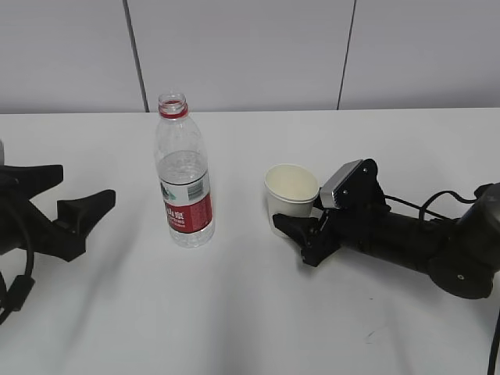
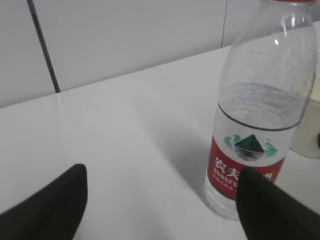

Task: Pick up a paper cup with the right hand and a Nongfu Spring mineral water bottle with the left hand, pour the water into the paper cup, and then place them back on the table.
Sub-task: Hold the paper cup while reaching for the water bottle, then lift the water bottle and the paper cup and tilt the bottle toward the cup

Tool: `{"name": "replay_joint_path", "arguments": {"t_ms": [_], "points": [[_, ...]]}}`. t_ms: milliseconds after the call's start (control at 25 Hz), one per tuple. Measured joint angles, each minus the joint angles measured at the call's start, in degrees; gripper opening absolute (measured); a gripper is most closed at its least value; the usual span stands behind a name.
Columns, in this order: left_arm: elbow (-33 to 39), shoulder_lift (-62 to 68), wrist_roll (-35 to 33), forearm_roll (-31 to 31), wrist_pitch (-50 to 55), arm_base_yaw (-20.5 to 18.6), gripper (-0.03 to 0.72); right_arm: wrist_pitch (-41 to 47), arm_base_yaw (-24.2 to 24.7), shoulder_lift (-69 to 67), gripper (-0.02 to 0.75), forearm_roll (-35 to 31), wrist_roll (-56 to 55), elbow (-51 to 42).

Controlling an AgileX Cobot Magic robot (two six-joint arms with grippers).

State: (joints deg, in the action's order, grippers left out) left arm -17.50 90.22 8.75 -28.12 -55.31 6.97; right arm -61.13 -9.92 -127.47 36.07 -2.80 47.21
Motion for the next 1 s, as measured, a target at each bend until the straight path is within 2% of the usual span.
{"name": "replay_joint_path", "arguments": {"t_ms": [160, 360, 520, 760, 1000], "points": [[-0.07, 4.41, 2.14, -3.98, -3.72, 0.00, 0.587, 0.00, 0.00, 0.00, 0.517, 0.00, 0.00, 0.00], [-0.14, 10.35, 2.60, -4.66, -9.13, 0.40, 0.590, 0.00, -0.05, 0.00, 0.517, 0.00, 0.00, 0.00], [-1.38, 13.69, 2.74, -4.06, -9.51, 3.85, 0.590, 0.00, -0.05, 0.00, 0.516, 0.00, 0.00, 0.00], [-6.12, 16.73, 2.78, 0.60, -9.71, 10.50, 0.590, 0.00, -0.05, 0.00, 0.515, 0.00, 0.00, 0.00], [-10.63, 21.37, 2.78, 2.72, -9.64, 12.99, 0.590, 0.00, -0.05, 0.00, 0.515, 0.00, 0.00, 0.00]]}}
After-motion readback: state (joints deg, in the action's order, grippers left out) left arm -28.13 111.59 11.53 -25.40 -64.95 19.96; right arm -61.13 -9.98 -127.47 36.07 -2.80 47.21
